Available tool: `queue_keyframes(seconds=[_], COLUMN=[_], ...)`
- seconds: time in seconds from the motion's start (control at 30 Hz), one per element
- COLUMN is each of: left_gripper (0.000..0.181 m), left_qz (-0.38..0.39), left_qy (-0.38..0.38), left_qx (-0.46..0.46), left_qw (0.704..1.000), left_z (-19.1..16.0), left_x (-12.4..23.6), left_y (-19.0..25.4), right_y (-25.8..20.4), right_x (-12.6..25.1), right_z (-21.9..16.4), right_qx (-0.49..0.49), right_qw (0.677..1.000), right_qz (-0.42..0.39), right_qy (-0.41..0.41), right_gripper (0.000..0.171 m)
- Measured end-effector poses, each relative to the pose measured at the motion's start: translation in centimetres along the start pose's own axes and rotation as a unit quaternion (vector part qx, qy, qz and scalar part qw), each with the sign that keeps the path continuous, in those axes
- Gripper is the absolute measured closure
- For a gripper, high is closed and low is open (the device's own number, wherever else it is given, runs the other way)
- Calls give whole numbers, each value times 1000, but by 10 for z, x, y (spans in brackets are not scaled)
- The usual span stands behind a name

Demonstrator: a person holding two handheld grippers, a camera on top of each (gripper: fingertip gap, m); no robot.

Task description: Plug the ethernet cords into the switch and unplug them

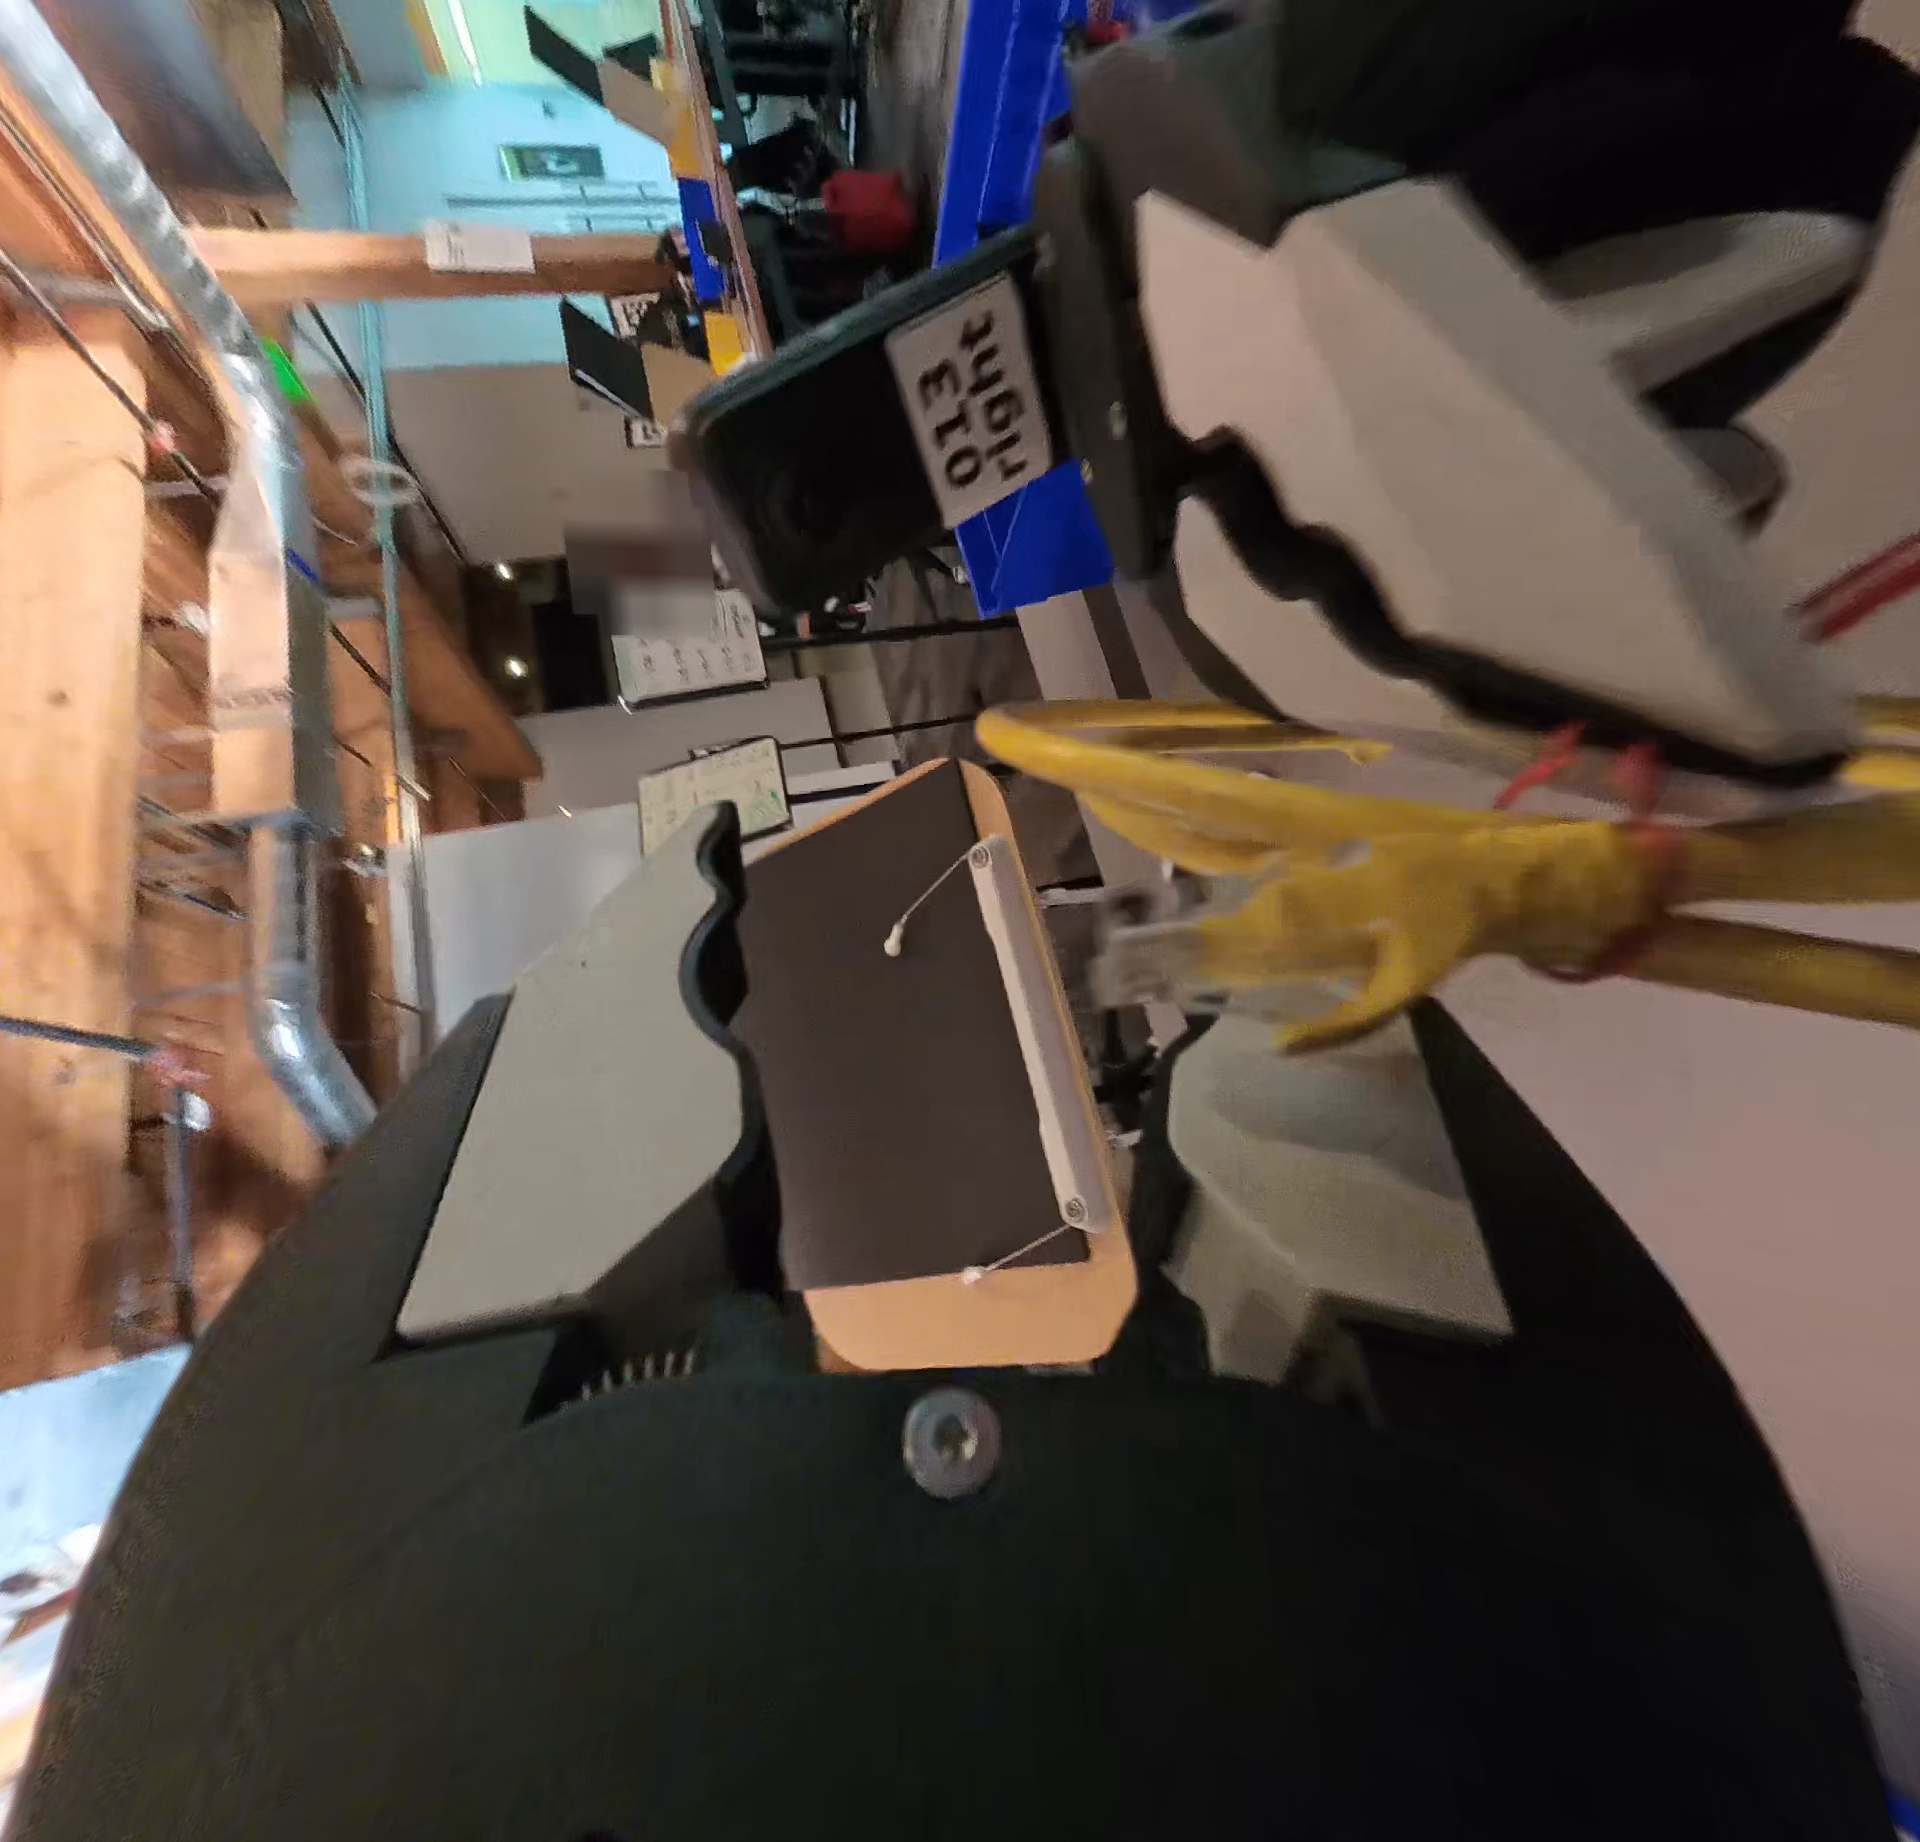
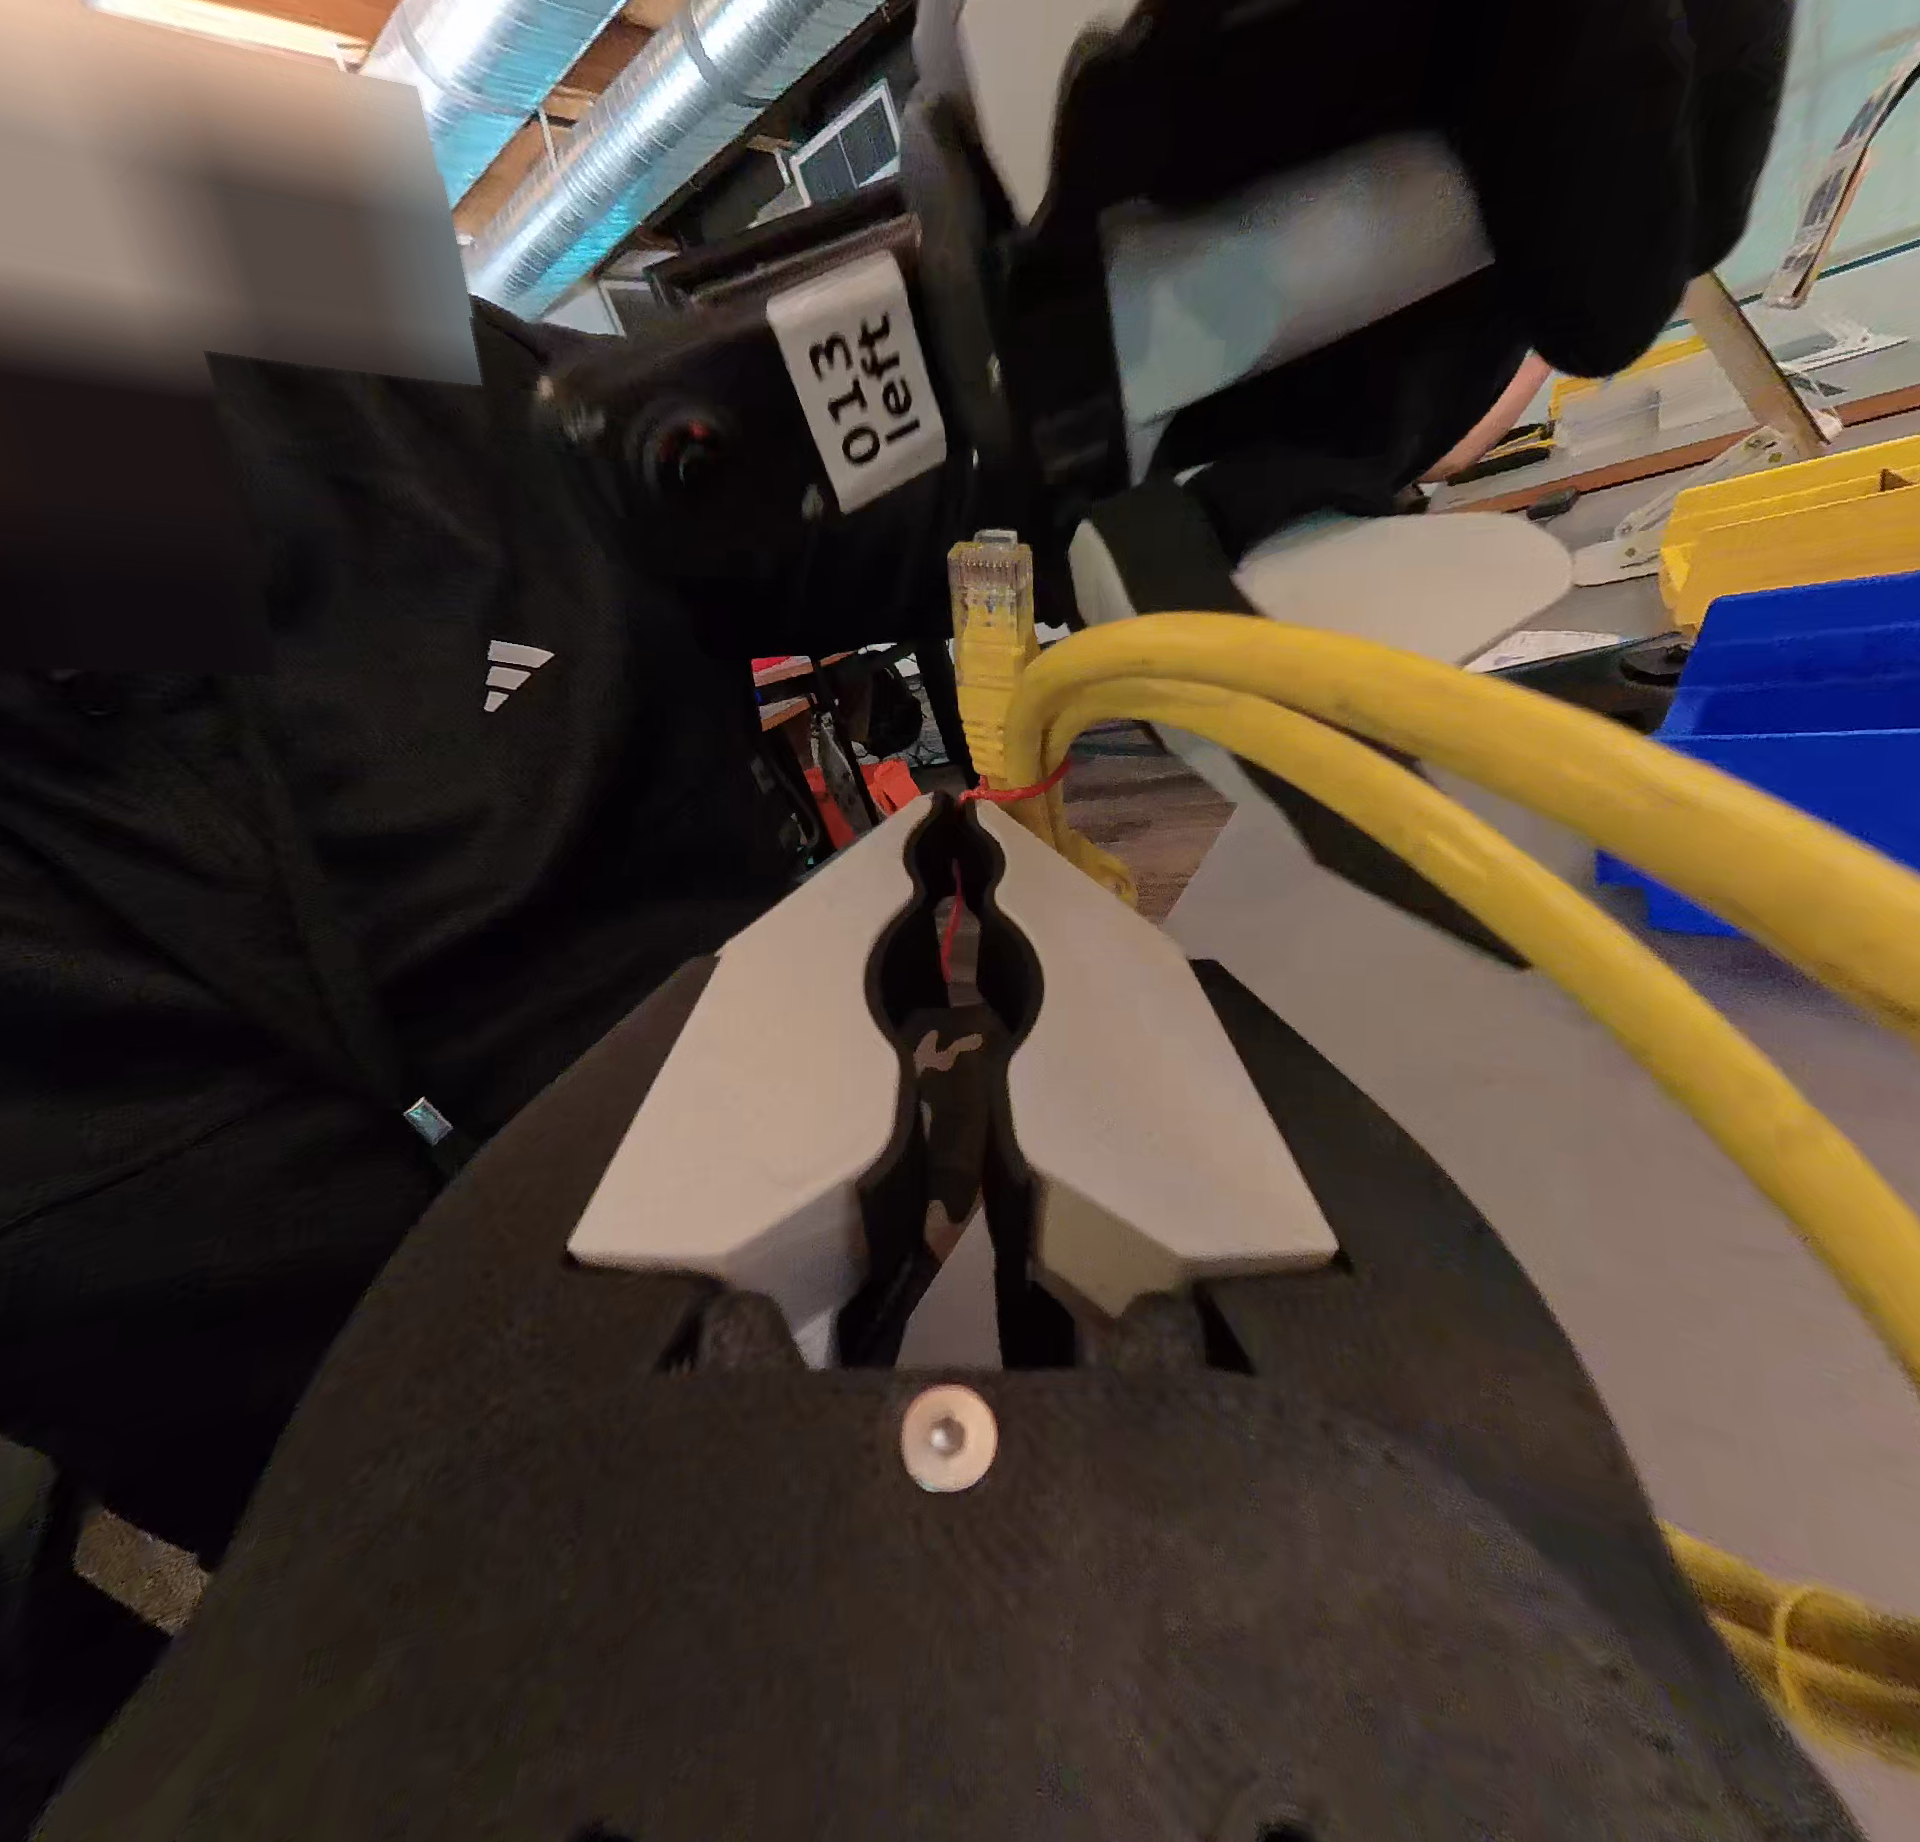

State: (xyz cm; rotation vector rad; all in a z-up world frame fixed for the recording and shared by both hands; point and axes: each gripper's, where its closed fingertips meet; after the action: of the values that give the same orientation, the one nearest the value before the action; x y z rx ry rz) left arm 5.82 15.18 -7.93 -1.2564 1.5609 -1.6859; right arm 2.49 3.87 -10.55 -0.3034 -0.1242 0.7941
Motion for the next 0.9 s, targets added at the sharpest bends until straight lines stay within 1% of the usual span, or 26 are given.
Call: queue_keyframes(seconds=[0.03, 0.1, 0.17, 0.2, 0.23, 0.3, 0.37, 0.43, 0.5, 0.53, 0.6, 0.63, 0.7, 0.77, 0.9], left_gripper=[102, 127, 151, 163, 175, 176, 174, 144, 122, 114, 123, 130, 137, 150, 158], left_qz=[2, 1, 11, 12, 9, 10, 18, 43, 51, 57, 62, 54, 38, 19, -1], left_qy=[3, 27, 32, 37, 36, 32, 24, 12, 17, 21, 29, 35, 45, 53, 67], left_qx=[-16, -51, -86, -97, -112, -133, -126, -116, -112, -124, -173, -200, -246, -282, -316], left_qw=[1000, 998, 996, 995, 993, 991, 992, 992, 992, 990, 983, 978, 967, 958, 946], left_z=[5, 20, 26, 29, 30, 30, 27, 21, 19, 23, 33, 37, 42, 42, 47], left_x=[2, 7, 7, 7, 7, 6, 4, 4, 11, 15, 21, 23, 25, 28, 33], left_y=[4, 14, 18, 21, 24, 27, 23, 11, 5, 4, 12, 20, 35, 48, 62], right_y=[-1, -4, -5, -6, -7, -6, -6, -4, -5, -5, -6, -7, -7, -9, -10], right_x=[0, -2, -5, -6, -7, -7, -4, -1, -1, -1, -6, -10, -16, -20, -25], right_z=[0, -2, -5, -5, -5, -7, -6, -8, -11, -13, -18, -21, -28, -32, -38], right_qx=[-1, -2, -4, -3, -3, -8, -9, -18, -25, -28, -32, -35, -43, -46, -52], right_qw=[1000, 1000, 1000, 1000, 999, 999, 999, 999, 999, 999, 998, 997, 996, 994, 992], right_qz=[5, 18, 24, 29, 30, 29, 30, 29, 37, 41, 51, 56, 67, 76, 86], right_qy=[0, -2, -10, -9, -10, -17, -8, -11, -11, -15, -27, -36, -50, -56, -74], right_gripper=[171, 171, 171, 168, 171, 171, 171, 171, 171, 171, 171, 171, 171, 171, 171])
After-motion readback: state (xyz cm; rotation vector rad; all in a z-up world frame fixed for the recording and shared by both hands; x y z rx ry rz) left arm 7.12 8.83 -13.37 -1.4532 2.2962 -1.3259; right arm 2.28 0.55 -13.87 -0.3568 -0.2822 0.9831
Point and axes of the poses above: each gripper's, where its closed fingertips meet, x back along the fingers, z out of its top, y = z × x across the jaws, and after that the axes turned 10 degrees about -y, right-handed
